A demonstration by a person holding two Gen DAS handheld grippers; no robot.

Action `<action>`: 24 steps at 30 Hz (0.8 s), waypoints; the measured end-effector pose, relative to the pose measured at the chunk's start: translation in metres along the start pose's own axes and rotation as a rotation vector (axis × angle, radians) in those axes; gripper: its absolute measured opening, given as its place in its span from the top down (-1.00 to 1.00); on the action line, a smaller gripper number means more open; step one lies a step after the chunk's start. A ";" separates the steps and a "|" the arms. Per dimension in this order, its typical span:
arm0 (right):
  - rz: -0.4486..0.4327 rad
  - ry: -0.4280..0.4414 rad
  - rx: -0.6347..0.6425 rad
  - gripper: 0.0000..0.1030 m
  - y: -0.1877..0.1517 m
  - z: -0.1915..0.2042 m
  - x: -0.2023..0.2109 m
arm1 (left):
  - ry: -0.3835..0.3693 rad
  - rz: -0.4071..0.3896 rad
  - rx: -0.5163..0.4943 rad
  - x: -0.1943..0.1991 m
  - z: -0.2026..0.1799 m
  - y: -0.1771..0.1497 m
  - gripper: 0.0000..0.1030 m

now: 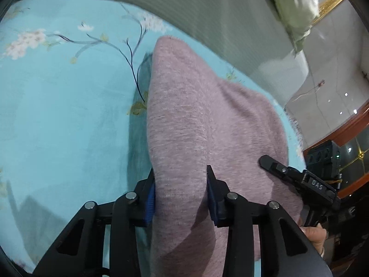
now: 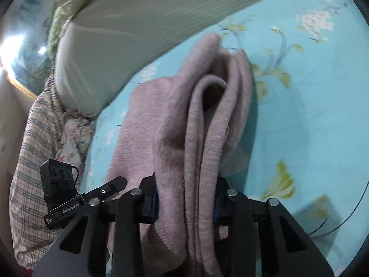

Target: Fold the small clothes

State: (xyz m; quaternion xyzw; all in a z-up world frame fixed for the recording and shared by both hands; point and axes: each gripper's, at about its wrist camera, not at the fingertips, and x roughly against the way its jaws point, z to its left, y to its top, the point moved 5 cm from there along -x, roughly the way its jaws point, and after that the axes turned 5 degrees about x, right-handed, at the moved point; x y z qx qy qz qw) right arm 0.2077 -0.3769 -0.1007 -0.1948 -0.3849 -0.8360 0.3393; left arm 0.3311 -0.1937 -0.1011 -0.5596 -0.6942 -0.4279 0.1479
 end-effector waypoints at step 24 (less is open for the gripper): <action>0.172 0.194 0.214 0.26 -0.088 0.152 -0.116 | 0.222 -0.217 0.109 0.180 0.140 -0.073 0.22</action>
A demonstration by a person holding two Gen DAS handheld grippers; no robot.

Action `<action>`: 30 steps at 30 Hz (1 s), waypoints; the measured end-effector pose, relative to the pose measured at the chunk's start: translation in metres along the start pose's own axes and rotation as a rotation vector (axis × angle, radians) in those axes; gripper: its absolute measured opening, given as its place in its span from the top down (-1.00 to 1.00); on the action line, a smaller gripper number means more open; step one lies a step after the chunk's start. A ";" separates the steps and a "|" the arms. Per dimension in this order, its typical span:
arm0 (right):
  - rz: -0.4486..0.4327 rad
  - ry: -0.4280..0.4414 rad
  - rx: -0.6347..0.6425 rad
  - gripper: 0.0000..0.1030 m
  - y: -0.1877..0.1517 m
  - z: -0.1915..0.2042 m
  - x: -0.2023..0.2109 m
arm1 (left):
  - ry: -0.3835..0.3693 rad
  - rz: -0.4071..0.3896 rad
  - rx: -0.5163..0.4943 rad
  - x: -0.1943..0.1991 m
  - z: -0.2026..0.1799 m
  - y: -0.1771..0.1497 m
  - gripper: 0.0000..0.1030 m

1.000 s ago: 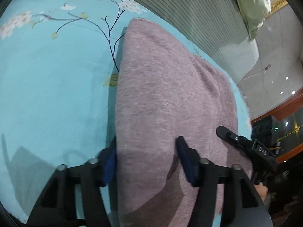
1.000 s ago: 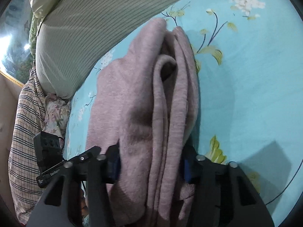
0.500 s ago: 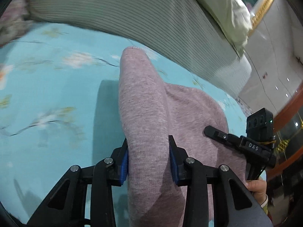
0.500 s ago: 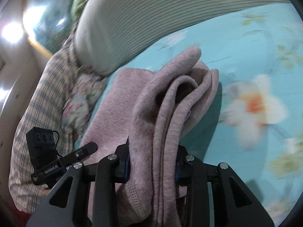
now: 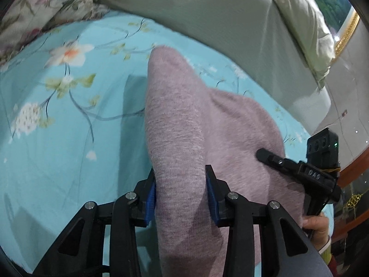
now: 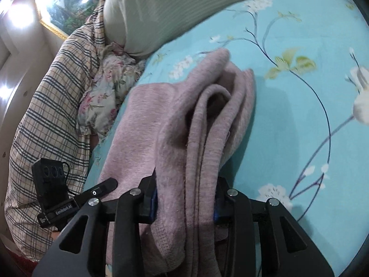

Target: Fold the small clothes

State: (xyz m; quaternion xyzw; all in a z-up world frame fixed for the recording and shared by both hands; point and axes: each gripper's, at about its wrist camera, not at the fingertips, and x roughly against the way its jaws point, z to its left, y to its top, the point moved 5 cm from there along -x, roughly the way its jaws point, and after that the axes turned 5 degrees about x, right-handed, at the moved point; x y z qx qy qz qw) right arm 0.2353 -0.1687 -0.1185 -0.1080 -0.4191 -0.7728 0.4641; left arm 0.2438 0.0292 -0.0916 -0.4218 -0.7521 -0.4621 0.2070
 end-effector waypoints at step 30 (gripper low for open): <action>-0.058 -0.186 0.070 0.77 0.067 0.013 0.002 | 0.011 -0.037 -0.156 0.033 -0.028 -0.020 0.00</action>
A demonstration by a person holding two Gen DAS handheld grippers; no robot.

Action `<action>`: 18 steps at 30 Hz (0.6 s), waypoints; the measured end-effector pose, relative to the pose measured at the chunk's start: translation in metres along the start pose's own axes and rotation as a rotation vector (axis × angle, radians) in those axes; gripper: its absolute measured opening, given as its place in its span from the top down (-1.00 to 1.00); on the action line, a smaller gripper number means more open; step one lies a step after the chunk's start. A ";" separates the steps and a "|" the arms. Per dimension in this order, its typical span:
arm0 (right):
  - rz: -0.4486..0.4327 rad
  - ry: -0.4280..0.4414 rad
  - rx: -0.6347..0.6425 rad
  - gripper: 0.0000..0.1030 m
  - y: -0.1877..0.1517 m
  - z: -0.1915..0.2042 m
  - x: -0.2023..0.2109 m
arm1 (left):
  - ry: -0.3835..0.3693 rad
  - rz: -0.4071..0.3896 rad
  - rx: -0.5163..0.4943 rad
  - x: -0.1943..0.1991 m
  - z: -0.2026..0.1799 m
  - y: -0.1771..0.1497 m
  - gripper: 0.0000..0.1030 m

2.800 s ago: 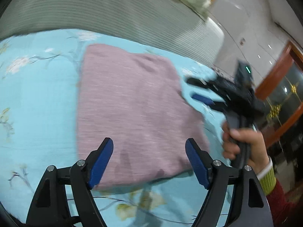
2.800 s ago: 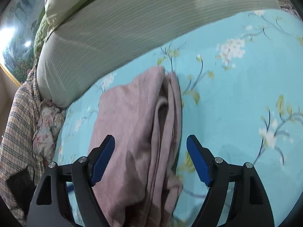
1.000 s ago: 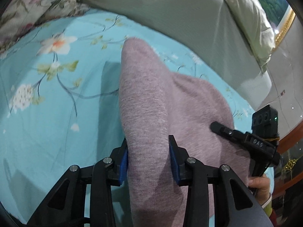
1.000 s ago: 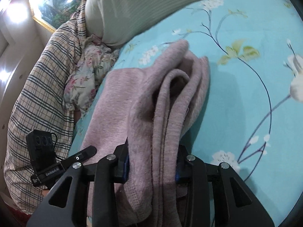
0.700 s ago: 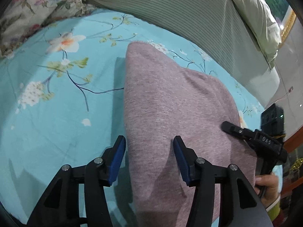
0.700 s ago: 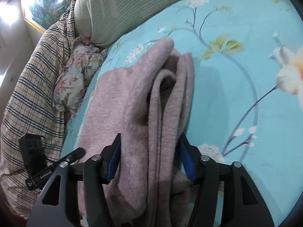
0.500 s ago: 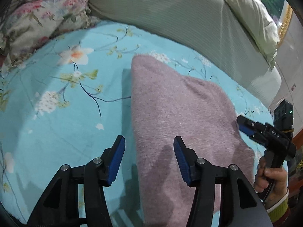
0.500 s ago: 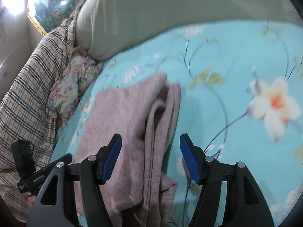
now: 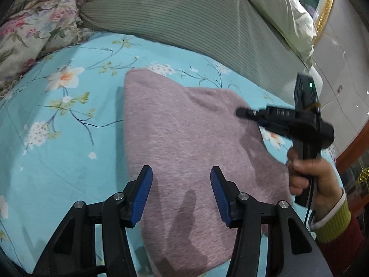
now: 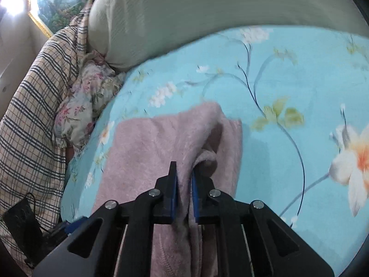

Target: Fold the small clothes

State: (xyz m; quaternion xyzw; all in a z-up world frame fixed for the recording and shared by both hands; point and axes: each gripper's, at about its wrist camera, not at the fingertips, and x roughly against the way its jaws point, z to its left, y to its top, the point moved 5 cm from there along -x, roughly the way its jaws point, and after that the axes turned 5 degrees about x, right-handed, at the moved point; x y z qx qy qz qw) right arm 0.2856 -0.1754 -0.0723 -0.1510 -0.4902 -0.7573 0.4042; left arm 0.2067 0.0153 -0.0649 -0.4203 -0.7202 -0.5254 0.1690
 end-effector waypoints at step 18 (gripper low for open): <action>-0.036 0.004 -0.085 0.50 -0.034 -0.020 0.038 | 0.020 0.033 -0.033 0.002 0.002 -0.011 0.00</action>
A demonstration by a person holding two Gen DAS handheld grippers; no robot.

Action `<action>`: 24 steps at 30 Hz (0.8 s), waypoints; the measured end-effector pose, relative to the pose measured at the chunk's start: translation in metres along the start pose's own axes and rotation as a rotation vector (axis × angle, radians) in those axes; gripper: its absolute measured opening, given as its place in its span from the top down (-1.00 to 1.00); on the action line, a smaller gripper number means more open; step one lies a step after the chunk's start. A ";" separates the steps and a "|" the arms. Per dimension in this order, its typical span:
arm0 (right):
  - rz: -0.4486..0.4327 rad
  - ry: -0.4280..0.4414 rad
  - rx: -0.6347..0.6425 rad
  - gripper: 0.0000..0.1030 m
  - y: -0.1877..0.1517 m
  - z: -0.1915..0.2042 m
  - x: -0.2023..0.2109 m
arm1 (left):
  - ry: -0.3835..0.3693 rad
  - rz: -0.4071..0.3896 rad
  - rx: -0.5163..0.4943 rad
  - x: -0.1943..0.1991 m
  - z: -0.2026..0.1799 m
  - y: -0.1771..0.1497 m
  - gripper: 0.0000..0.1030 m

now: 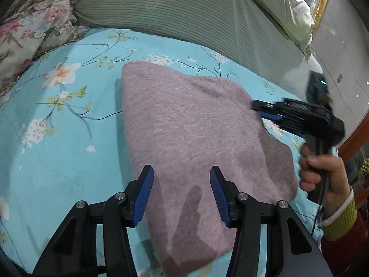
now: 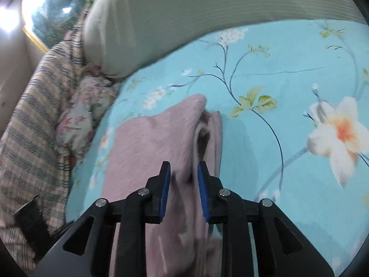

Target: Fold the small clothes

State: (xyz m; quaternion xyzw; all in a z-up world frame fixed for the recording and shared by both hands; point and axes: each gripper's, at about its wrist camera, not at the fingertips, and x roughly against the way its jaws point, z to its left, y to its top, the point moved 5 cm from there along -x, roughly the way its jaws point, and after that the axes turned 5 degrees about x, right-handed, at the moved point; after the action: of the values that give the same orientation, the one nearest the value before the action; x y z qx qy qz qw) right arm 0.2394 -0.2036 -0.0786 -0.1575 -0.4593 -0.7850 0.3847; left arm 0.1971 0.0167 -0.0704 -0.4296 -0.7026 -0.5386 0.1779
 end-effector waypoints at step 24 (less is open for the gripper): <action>0.062 0.088 0.092 0.86 -0.110 0.031 0.042 | 0.101 0.081 -0.058 0.015 0.010 -0.084 0.02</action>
State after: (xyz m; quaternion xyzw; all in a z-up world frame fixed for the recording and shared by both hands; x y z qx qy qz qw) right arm 0.1258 -0.1656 -0.1028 -0.1191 -0.4724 -0.7570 0.4355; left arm 0.1235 0.0277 -0.1142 -0.4350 -0.6587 -0.5721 0.2225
